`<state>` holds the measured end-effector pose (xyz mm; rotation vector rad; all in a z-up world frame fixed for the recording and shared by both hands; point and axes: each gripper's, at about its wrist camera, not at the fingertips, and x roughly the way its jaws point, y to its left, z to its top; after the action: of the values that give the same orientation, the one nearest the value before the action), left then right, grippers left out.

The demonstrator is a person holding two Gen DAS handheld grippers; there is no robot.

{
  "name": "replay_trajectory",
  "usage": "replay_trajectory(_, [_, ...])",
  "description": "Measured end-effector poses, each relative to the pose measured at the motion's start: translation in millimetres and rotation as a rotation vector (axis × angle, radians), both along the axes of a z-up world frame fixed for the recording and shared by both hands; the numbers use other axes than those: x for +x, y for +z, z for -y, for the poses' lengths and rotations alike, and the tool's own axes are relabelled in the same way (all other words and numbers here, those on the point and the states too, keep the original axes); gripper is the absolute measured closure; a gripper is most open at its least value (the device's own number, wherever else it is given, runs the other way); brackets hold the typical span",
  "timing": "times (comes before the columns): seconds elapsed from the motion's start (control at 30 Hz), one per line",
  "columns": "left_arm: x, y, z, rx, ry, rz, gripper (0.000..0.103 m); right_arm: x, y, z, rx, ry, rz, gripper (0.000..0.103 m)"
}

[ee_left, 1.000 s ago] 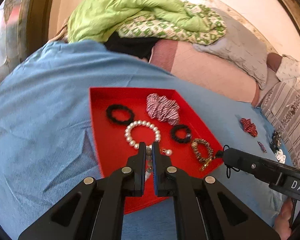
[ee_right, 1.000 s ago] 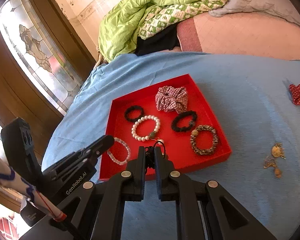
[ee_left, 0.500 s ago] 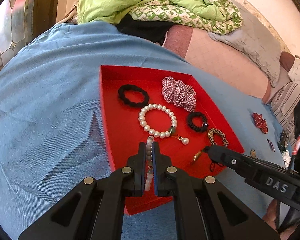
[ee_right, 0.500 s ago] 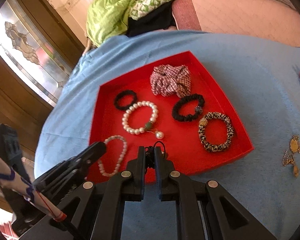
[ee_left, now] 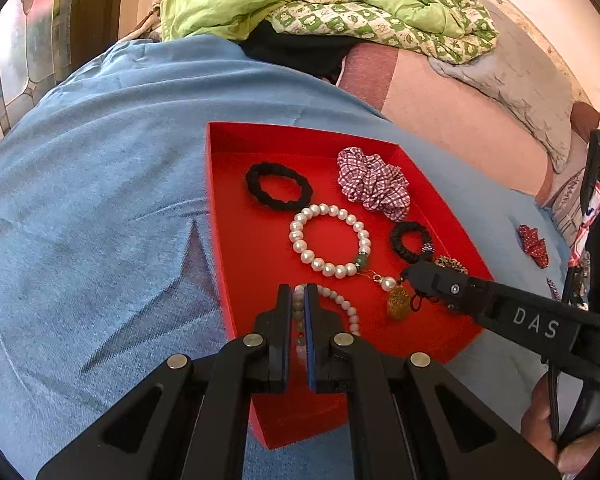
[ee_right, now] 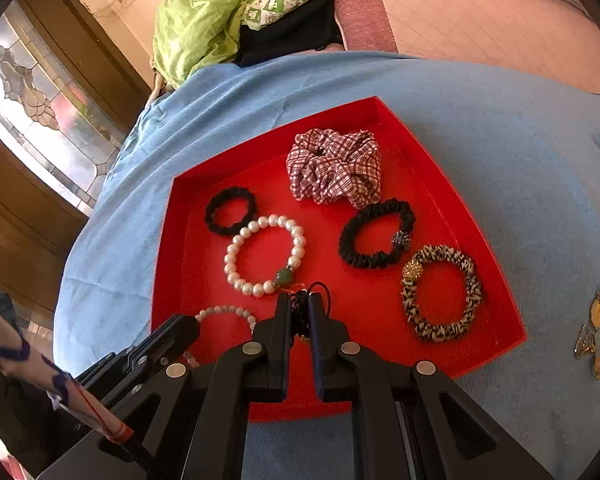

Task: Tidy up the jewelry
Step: 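Carry the pearl bracelet and tassel earring over the red tray with both tools, then lower the pearl bracelet into the tray and open the left tool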

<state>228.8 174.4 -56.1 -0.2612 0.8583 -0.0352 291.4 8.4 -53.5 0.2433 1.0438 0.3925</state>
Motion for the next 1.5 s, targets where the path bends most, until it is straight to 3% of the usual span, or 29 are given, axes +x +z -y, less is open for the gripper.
replay_trajectory(1.5, [2.1, 1.2, 2.7, 0.024, -0.007, 0.007, 0.098, 5.1, -7.4, -7.5, -0.04, 0.002, -0.01, 0.092])
